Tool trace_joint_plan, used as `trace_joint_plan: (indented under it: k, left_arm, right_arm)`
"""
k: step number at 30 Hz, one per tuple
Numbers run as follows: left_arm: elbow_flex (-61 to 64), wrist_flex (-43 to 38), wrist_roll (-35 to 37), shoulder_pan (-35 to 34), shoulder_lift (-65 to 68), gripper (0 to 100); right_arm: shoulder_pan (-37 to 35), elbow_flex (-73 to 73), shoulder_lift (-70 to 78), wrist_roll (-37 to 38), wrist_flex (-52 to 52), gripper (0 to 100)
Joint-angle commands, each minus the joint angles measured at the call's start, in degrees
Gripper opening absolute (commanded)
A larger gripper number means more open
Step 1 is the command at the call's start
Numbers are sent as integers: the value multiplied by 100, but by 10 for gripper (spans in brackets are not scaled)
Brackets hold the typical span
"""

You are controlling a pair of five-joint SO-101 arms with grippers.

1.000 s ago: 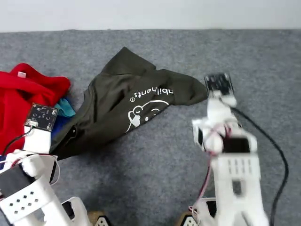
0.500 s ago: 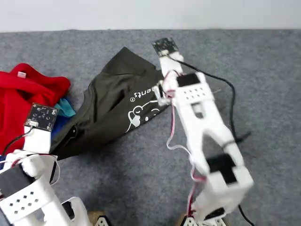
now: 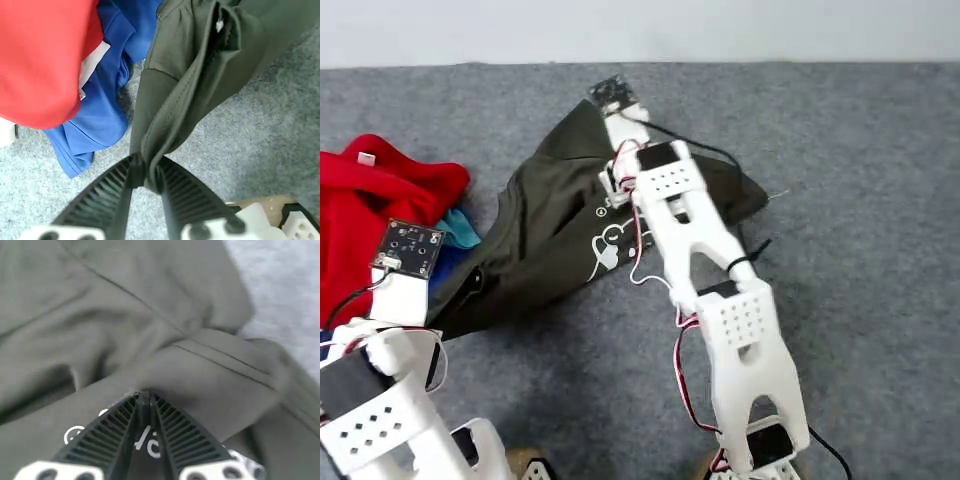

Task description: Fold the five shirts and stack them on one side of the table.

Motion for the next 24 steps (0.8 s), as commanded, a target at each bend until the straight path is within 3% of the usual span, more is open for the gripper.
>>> trace_joint_plan:
  k: [1, 7, 12, 18, 24]
  left_arm:
    - [-48, 70, 44, -35, -88, 13]
    - [-57, 62, 44, -18, -88, 13]
    - [-48, 53, 44, -18, -88, 13]
    - [-57, 26, 26, -9, -88, 13]
    - [-57, 18, 0, -9, -88, 13]
  right_arm:
    - [31, -721, 180, 70, 567, 8]
    - [277, -1380, 189, 791, 2923, 8]
    - [514, -1987, 207, 1029, 4189, 8]
    - [919, -1310, -242, 1029, 4198, 8]
    - [1262, 914, -1446, 1029, 4189, 8]
